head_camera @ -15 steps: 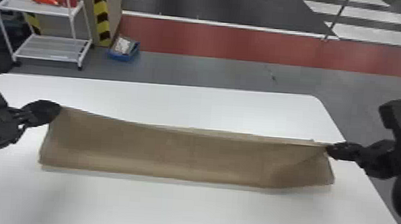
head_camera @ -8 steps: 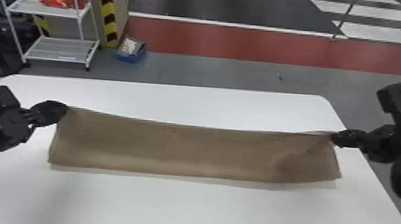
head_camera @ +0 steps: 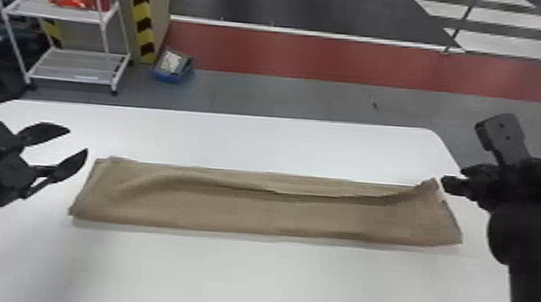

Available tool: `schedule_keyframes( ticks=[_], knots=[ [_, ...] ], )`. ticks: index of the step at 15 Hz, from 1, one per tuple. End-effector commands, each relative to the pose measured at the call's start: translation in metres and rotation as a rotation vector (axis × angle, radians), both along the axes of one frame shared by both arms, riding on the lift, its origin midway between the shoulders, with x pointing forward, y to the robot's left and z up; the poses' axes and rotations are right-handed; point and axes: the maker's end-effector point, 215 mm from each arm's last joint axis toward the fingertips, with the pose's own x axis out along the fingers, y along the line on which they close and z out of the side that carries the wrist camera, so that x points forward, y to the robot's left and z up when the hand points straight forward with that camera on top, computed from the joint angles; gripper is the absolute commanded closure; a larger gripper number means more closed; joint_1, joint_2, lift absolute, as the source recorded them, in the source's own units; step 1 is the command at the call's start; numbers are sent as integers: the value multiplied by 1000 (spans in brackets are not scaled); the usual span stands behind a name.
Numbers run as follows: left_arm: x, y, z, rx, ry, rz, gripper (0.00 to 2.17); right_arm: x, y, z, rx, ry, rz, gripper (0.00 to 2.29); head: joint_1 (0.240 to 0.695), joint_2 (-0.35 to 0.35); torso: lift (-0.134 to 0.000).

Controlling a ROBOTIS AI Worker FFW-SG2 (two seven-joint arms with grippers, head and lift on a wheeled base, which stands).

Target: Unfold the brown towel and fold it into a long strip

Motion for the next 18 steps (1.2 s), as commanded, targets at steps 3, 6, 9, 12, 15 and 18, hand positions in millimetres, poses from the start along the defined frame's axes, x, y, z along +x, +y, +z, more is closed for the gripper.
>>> schedule_keyframes(
  ticks=[3, 6, 9, 12, 15, 18],
  knots=[
    [-7, 15, 19, -91, -90, 42, 26, -2, -20, 13, 11, -105, -106, 56, 695, -118, -123],
    [-21, 39, 43, -350, -166, 100, 33, -31, 16, 21, 159, -211, -115, 66, 695, -112, -123],
    [-43, 45, 55, -590, -241, 122, 36, -72, 60, 21, 224, -275, -67, 70, 695, -64, -123],
    [-58, 42, 31, -738, -225, 232, 33, -101, 112, 20, 166, -392, -25, 73, 695, -12, -123],
    [-86, 50, -6, -876, -147, 403, 33, -123, 167, 9, 252, -466, -48, 76, 695, 38, -123],
    [-127, 48, -12, -841, -137, 431, 36, -136, 212, 28, 288, -577, -28, 76, 695, 132, -123]
  ],
)
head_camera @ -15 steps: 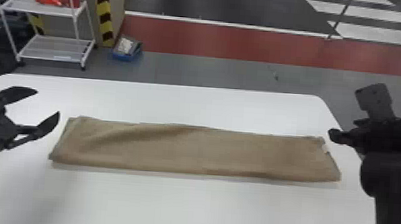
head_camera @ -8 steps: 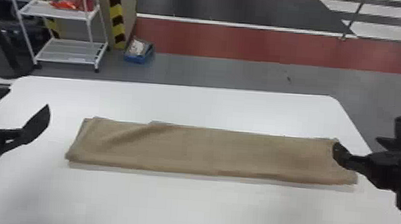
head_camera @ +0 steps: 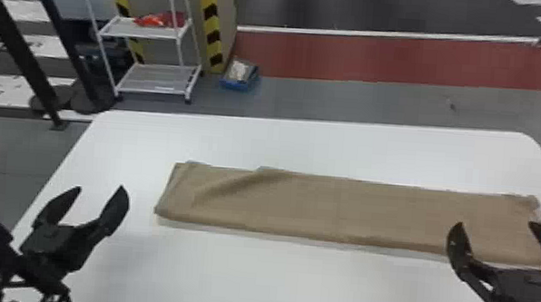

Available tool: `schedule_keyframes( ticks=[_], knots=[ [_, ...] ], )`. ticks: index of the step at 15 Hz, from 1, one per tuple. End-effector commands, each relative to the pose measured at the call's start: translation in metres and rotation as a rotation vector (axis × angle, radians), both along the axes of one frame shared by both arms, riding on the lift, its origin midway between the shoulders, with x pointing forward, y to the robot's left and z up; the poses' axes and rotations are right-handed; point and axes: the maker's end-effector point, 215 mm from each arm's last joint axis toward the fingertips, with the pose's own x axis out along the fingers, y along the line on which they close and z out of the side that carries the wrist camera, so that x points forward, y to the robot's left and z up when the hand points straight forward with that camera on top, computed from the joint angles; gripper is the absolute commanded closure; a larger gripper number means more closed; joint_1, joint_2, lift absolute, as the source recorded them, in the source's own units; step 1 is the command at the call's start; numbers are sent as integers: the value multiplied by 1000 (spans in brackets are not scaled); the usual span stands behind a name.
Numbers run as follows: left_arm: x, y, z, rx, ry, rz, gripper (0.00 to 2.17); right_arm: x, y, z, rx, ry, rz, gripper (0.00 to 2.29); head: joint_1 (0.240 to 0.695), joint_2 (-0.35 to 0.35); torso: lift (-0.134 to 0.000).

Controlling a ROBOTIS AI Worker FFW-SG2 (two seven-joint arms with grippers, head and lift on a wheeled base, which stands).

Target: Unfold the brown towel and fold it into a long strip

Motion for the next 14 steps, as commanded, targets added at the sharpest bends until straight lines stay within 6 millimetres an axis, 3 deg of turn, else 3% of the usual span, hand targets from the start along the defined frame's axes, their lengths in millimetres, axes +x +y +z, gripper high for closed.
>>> schedule_keyframes(
  ticks=[1, 4, 7, 14],
  knots=[
    [-27, -5, 2, 15, 8, 5, 39, -18, 36, 15, 34, -90, 23, 76, 695, 149, -123],
    [-42, -6, -2, 36, 42, 60, 63, -35, 55, 0, 59, -66, 38, 80, 695, 211, -123],
    [-52, -22, 29, 164, -62, 95, 66, -37, 69, -3, 106, -85, 60, 80, 695, 248, -123],
    [-65, -52, 37, 248, -90, 91, 53, -39, 97, 2, 135, -101, 102, 83, 695, 246, -123]
  ],
)
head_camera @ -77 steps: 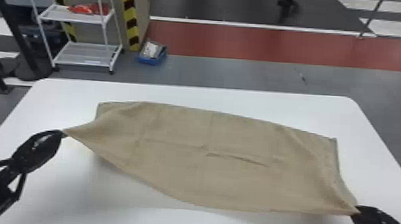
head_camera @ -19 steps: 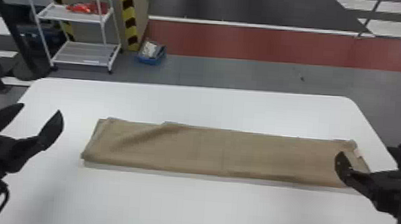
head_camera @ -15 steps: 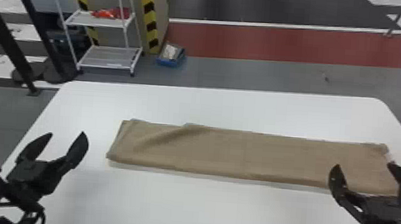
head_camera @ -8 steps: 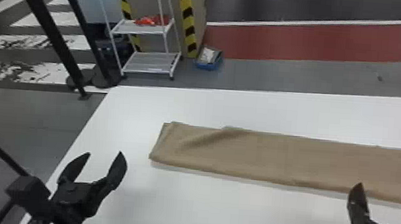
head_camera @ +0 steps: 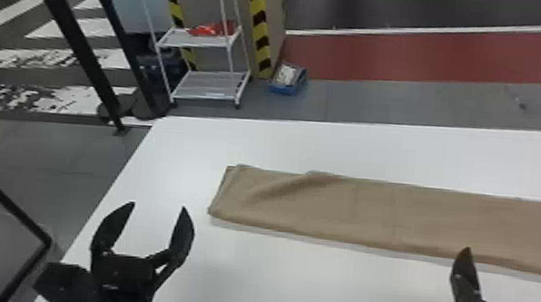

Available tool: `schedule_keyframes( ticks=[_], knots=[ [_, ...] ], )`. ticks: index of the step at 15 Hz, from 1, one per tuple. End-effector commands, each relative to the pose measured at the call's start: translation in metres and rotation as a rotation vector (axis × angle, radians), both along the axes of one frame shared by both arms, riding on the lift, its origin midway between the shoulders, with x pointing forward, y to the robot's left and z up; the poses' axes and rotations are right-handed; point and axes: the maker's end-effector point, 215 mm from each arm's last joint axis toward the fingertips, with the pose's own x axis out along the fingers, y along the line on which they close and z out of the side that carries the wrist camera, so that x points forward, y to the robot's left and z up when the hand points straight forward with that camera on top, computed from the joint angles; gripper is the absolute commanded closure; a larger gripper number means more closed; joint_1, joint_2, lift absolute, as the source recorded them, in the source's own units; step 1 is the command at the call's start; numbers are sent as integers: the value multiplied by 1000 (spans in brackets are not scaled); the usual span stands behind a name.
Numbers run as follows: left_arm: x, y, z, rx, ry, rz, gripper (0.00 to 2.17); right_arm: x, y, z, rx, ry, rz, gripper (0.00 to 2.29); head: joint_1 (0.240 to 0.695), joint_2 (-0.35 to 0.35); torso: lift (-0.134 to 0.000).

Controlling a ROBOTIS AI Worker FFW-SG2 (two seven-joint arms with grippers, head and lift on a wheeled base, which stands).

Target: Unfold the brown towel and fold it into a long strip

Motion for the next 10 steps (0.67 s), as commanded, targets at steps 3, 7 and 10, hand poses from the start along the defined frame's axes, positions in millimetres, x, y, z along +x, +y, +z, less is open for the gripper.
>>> schedule_keyframes(
  ticks=[3, 7, 10],
  knots=[
    [-4, -2, 0, 8, 5, -4, 53, 2, 6, 1, 5, -1, 6, 83, 695, 246, -123],
    [-3, 0, -1, 10, 14, -3, 49, 4, 8, -6, 5, 21, 7, 83, 695, 253, -123],
    [-3, 1, -1, 11, 14, -3, 49, 5, 7, -6, 4, 21, 7, 83, 695, 255, -123]
  ],
)
